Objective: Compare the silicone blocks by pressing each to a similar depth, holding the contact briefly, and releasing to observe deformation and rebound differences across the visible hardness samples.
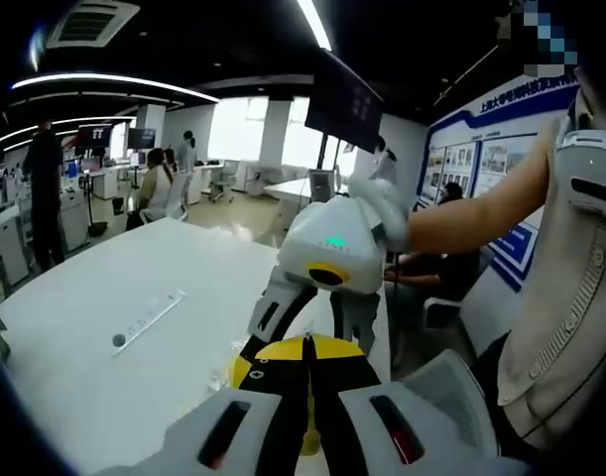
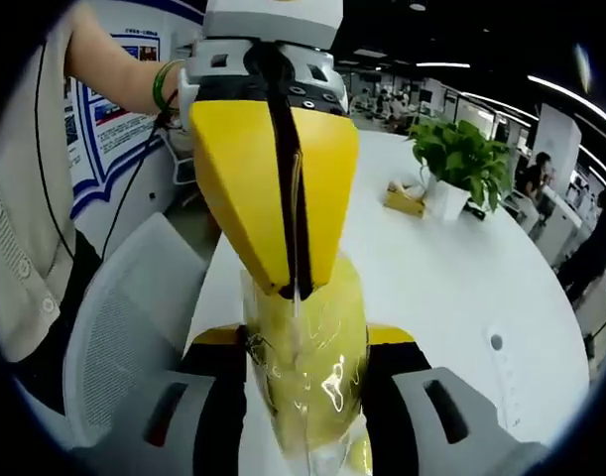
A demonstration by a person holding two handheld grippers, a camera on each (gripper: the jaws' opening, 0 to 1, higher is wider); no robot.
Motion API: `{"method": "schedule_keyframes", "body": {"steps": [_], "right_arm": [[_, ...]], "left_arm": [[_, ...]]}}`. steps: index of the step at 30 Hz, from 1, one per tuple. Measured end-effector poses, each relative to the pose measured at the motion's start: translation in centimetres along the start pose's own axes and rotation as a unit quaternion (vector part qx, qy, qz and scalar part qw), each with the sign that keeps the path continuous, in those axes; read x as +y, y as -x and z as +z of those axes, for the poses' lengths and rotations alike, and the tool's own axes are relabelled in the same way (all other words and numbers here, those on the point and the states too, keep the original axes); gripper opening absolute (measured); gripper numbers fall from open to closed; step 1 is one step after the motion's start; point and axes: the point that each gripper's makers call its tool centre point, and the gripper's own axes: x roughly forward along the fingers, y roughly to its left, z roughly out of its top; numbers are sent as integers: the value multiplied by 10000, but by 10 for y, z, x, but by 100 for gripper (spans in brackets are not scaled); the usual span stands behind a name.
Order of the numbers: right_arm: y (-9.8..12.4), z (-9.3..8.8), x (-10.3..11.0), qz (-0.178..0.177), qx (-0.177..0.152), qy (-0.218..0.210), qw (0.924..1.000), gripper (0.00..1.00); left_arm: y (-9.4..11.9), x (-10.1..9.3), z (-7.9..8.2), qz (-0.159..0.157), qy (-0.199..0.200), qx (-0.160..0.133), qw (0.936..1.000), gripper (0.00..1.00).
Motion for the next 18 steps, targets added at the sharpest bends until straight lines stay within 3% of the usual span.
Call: {"method": "schedule_keyframes", "body": {"steps": [7, 18], "right_arm": [[3, 1, 2, 37, -51, 173, 9998, 29], [-1, 4, 13, 212, -11, -11, 9998, 10]], "left_arm": [[4, -6, -2, -68, -27, 38, 10000, 0], [10, -15, -6, -174, -37, -63, 9998, 0]]}}
